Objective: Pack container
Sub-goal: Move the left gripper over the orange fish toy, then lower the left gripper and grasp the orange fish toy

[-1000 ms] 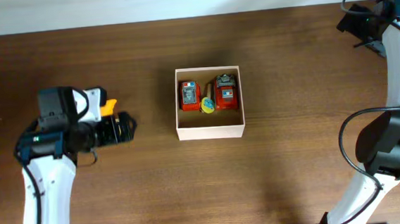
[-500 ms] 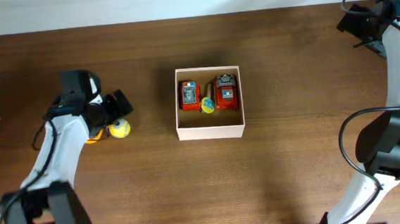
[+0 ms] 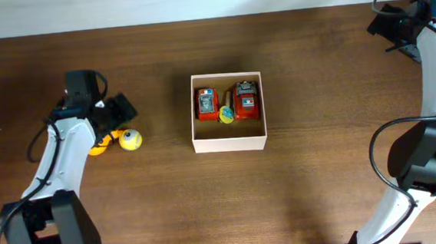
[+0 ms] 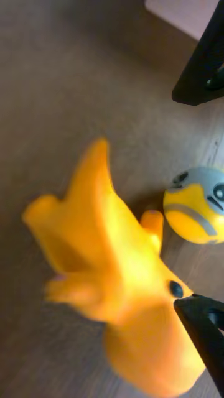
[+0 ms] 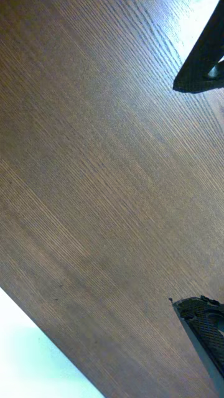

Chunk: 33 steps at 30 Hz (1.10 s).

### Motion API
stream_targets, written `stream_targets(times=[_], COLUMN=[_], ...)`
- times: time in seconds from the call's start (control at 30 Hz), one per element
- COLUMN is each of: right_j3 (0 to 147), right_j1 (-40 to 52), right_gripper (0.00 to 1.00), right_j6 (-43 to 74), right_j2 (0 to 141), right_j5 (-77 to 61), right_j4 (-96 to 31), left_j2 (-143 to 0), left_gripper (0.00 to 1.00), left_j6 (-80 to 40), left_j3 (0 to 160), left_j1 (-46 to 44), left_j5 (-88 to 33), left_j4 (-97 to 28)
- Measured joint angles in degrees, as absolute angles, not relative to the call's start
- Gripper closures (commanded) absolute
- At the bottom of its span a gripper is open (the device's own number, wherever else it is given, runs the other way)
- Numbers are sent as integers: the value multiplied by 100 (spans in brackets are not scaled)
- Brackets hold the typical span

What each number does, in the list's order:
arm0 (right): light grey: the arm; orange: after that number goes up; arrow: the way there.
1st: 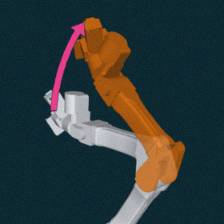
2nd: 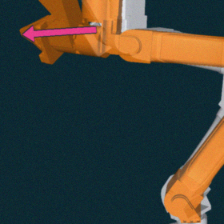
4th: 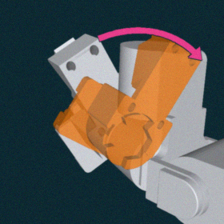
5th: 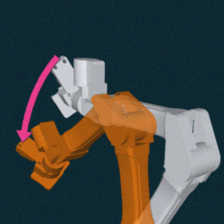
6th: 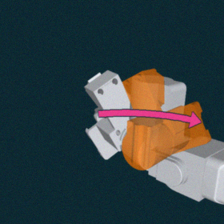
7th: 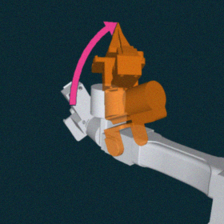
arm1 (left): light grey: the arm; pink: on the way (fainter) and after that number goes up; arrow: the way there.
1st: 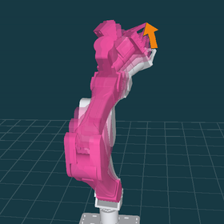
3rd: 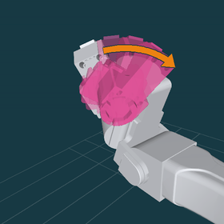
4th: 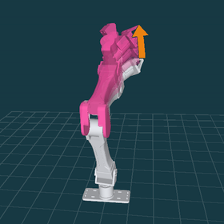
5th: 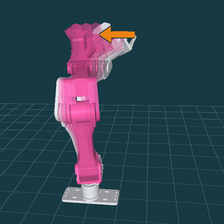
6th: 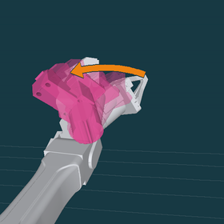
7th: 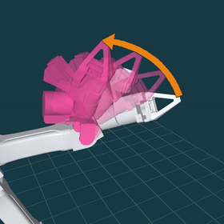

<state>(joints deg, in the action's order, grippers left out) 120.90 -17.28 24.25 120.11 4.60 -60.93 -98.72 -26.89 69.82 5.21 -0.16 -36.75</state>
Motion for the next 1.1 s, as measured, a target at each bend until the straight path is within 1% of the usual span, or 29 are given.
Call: stream_targets(times=[0.23, 0.7, 1.0, 1.1], right_j3=[12090, 12090, 12090, 12090], right_j1=[-1728, -1728, -1728, -1728], right_gripper=[1, 1, 1, 1], right_j6=[2423, 2425, 2427, 2425], right_j2=[12011, 12011, 12011, 12011], right_j5=[458, 458, 458, 458], right_j4=[-6093, -6093, -6093, -6093], left_j2=[-9870, -9889, -10204, -10460], left_gripper=[1, 0, 4, 9], left_j6=[-2694, -3371, -4040, -4191], left_j3=[7644, 7673, 7673, 7673], left_j1=[521, 521, 521, 521], left_j5=[132, 1153, 1288, 1288], left_j4=[-3747, -4309, -4311, -4309])
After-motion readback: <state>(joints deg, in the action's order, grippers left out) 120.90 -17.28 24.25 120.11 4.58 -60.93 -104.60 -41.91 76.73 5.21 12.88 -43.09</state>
